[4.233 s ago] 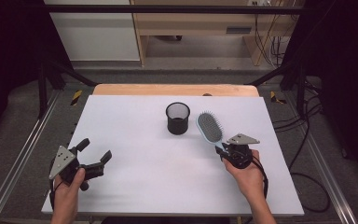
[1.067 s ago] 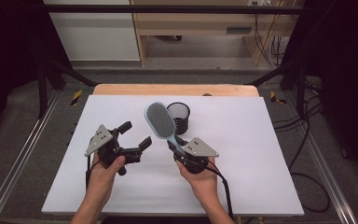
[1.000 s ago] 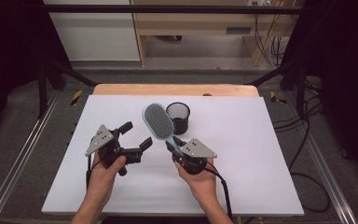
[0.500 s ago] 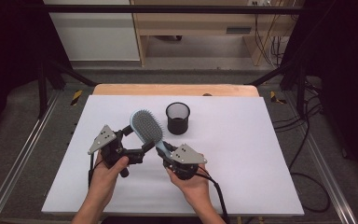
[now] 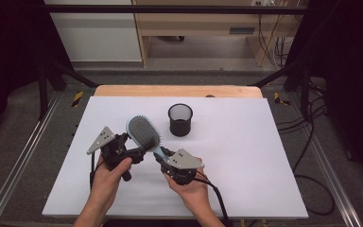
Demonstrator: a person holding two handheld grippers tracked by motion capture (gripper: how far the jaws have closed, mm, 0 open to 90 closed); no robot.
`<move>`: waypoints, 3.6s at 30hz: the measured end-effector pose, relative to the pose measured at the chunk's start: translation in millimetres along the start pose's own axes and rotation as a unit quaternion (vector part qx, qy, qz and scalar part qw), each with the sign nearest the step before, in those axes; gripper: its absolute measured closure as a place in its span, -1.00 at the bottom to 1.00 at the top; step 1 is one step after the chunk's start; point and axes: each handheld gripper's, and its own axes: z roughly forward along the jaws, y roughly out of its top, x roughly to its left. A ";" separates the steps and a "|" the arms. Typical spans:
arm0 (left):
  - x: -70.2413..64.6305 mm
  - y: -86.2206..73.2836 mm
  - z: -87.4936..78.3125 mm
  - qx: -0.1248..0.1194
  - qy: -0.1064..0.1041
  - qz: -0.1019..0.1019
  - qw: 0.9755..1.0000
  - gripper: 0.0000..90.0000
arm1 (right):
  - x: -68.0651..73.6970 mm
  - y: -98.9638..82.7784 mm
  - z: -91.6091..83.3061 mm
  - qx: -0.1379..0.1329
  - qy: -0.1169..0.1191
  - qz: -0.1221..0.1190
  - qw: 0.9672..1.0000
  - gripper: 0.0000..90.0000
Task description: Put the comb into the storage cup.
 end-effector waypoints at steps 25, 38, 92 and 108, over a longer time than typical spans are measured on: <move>1.1 -5.4 -4.0 -0.009 0.014 -0.051 0.999 0.02 | 3.9 -5.7 7.5 0.027 0.005 0.016 0.999 0.55; 4.8 -12.3 -3.3 -0.013 0.006 -0.072 0.997 0.13 | 2.3 -9.4 10.5 0.045 0.008 0.015 0.999 0.55; 10.6 -17.5 -2.4 -0.019 -0.032 -0.106 0.994 0.18 | -1.6 -8.3 9.1 0.054 0.021 0.037 0.998 0.09; 14.7 -13.2 -9.3 -0.051 -0.028 -0.106 0.993 0.17 | -5.7 -3.0 7.0 0.059 0.029 0.029 0.997 -0.44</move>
